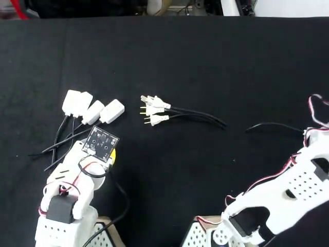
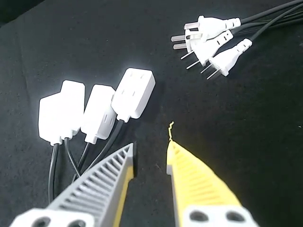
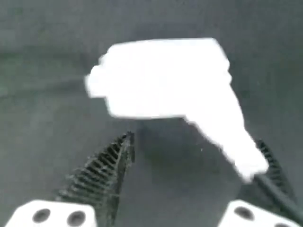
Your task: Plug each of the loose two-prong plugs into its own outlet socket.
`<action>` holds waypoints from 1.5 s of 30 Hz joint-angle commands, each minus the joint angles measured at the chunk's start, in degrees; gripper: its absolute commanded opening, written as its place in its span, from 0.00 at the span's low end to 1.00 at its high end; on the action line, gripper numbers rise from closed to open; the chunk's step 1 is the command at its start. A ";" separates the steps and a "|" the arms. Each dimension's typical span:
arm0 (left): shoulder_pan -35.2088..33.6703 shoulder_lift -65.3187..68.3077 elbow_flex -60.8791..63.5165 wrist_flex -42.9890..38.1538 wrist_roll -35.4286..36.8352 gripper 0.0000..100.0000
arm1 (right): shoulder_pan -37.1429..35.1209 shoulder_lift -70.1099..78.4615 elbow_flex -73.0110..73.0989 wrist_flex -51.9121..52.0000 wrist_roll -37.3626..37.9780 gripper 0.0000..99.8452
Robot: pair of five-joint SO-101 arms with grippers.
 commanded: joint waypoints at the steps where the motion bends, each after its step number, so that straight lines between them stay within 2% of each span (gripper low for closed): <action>1: 0.31 -0.35 -1.10 -0.79 0.09 0.13 | -1.58 -1.36 -11.30 13.19 -0.26 0.36; 5: 0.31 -0.35 -1.19 -0.79 0.09 0.13 | -4.31 -1.36 -21.76 26.29 -0.26 0.35; 8: 0.22 -0.35 -1.27 -0.70 0.09 0.13 | -6.15 -2.59 -25.36 27.69 -2.64 0.35; 10: 0.22 -0.35 -1.27 -0.70 0.09 0.13 | -6.95 -5.14 -25.19 27.69 -4.75 0.29; 13: 0.22 -0.35 -1.36 -0.70 0.09 0.13 | -8.44 -12.09 -23.96 27.69 -5.54 0.13; 15: 0.13 -0.35 -1.45 -0.70 0.09 0.13 | -10.29 -17.27 -20.79 27.69 -5.10 0.03; 16: -0.40 -0.35 -1.45 -0.70 0.09 0.13 | -11.52 -19.91 -18.33 27.69 -5.01 0.02; 19: -3.82 -0.35 -2.77 -0.70 0.26 0.13 | -16.09 -27.74 -7.87 27.69 -5.01 0.06; 21: -8.40 -0.35 -4.09 -0.62 3.16 0.13 | -20.13 -32.75 -0.31 27.43 -5.10 0.07; 23: -12.97 -0.35 -4.70 -0.62 5.89 0.13 | -25.14 -37.58 6.73 27.34 -5.19 0.07; 26: -19.30 -0.35 -4.26 -0.62 6.24 0.13 | -34.29 -43.56 15.96 26.55 -5.98 0.07; 29: -25.27 -0.35 -4.00 0.09 6.24 0.13 | -44.22 -47.60 24.84 21.71 -14.24 0.06; 34: -31.87 -0.35 -3.91 4.75 5.80 0.13 | -60.31 -48.66 34.86 7.30 -31.82 0.05; 37: -32.75 -0.35 -2.86 7.56 0.70 0.13 | -69.10 -46.20 38.29 -1.85 -42.02 0.05; 40: -32.75 -0.35 1.63 8.09 -4.04 0.13 | -74.73 -42.15 39.78 -9.14 -52.22 0.05; 45: -32.75 -0.35 3.91 8.09 -8.09 0.13 | -77.80 -33.63 39.69 -17.93 -64.53 0.05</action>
